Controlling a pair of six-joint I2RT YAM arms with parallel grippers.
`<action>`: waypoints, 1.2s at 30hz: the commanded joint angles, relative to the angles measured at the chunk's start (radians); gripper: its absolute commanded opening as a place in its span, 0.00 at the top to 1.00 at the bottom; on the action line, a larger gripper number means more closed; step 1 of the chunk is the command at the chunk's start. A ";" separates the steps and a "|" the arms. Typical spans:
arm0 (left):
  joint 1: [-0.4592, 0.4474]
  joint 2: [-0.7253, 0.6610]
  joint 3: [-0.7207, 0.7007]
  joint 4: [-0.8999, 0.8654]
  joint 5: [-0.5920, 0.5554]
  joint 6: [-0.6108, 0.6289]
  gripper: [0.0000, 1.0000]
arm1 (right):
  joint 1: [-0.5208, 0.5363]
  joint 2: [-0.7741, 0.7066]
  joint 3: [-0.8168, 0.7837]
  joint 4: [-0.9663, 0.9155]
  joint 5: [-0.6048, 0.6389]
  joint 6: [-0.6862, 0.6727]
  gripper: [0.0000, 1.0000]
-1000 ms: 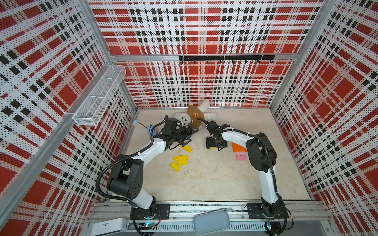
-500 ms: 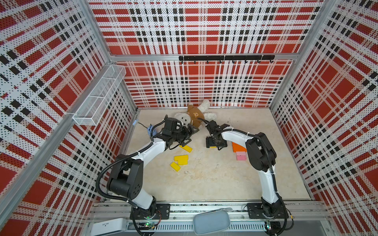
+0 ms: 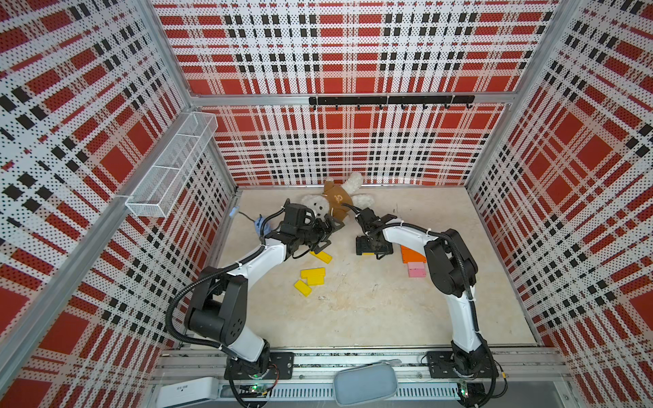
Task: Assemble a carrot with building blocks
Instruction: Assemble the building block at the center of the board.
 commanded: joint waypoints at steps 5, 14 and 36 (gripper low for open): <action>-0.010 -0.022 0.011 0.026 0.008 -0.008 0.00 | -0.006 -0.022 -0.036 0.032 0.001 0.018 0.02; -0.010 -0.024 0.012 0.025 0.007 -0.007 0.01 | -0.005 -0.069 -0.059 0.019 0.003 0.013 0.00; 0.009 -0.028 0.011 0.026 0.003 -0.002 0.01 | 0.014 -0.188 -0.176 0.017 -0.050 -0.204 0.13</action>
